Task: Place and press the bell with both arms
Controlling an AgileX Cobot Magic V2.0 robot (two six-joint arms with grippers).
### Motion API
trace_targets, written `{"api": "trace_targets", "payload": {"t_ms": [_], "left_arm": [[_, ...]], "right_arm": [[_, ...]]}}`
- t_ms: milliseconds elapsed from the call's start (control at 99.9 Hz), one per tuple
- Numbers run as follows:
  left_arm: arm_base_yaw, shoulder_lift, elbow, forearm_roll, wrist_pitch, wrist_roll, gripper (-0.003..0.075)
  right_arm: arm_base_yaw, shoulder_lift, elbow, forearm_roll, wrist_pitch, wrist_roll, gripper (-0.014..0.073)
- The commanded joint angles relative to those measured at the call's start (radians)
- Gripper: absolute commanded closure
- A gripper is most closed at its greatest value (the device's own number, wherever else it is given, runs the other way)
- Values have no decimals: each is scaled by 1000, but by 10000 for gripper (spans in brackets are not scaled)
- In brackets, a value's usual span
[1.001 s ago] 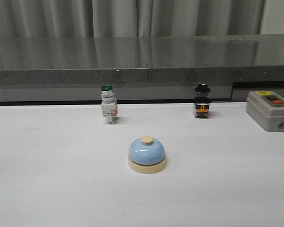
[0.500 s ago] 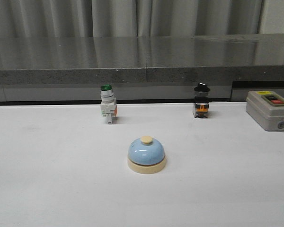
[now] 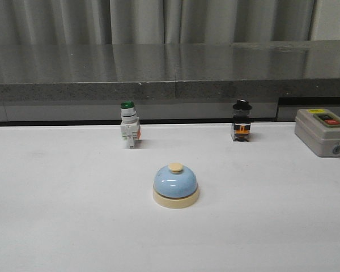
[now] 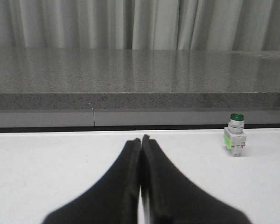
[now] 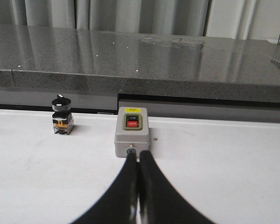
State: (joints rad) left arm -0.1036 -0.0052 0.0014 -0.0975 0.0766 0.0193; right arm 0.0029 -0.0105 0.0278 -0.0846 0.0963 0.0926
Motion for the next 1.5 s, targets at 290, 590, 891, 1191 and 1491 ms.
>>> {"api": "trace_targets", "payload": {"t_ms": [290, 590, 891, 1191, 1491], "left_arm": [[1, -35, 21, 0, -89, -4, 739], [1, -35, 21, 0, -89, -4, 739], [1, -35, 21, 0, -89, -4, 739], [1, -35, 21, 0, -89, -4, 739], [1, -35, 21, 0, -89, -4, 739]], "right_arm": [[-4, -9, -1, -8, -96, -2, 662], [-4, -6, -26, 10, -217, -1, 662], [-3, 164, -138, 10, -196, -1, 662], [44, 461, -311, 13, -197, -1, 662], [107, 768, -505, 17, -87, -1, 662]]}}
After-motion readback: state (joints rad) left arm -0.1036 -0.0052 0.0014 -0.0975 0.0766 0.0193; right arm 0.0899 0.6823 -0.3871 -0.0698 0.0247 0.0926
